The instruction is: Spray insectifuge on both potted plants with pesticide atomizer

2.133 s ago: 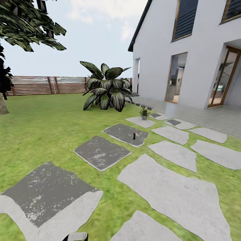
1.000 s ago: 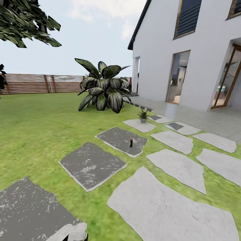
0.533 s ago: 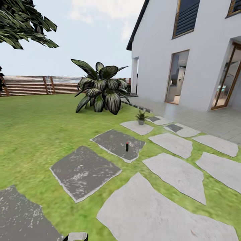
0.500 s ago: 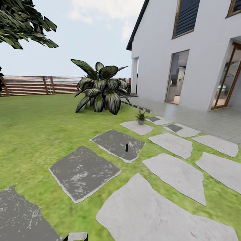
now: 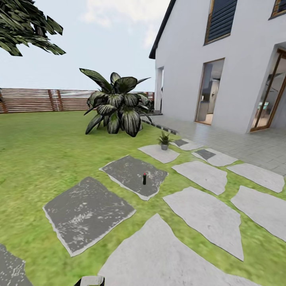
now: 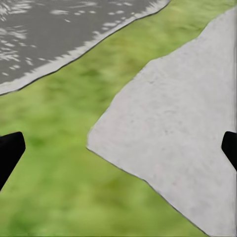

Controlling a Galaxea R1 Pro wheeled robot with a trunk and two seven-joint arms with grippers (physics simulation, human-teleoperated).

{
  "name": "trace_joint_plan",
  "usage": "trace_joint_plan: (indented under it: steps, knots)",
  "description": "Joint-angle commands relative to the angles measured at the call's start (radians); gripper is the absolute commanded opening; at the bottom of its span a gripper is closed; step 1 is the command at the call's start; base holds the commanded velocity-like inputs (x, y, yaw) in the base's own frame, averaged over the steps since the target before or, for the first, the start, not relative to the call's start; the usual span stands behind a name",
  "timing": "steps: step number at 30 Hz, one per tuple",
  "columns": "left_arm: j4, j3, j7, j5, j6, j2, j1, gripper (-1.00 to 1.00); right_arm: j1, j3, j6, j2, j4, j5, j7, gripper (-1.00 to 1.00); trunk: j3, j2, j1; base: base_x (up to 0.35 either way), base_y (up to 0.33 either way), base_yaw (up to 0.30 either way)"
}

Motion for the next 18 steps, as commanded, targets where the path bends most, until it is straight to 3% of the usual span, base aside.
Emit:
trace_joint_plan:
  steps: [1,18]
  knots:
    - [0.000,0.000,0.000,0.000,-0.003,0.000,0.000,1.00,-0.001,-0.001,-0.004,0.000,0.001,0.000,0.000,1.00,-0.001,0.000,0.000,0.279,-0.232,0.000]
    - [0.000,0.000,0.000,0.000,-0.003,0.000,0.000,1.00,-0.001,-0.001,-0.004,0.000,0.001,0.000,0.000,1.00,-0.001,0.000,0.000,0.276,-0.232,0.000]
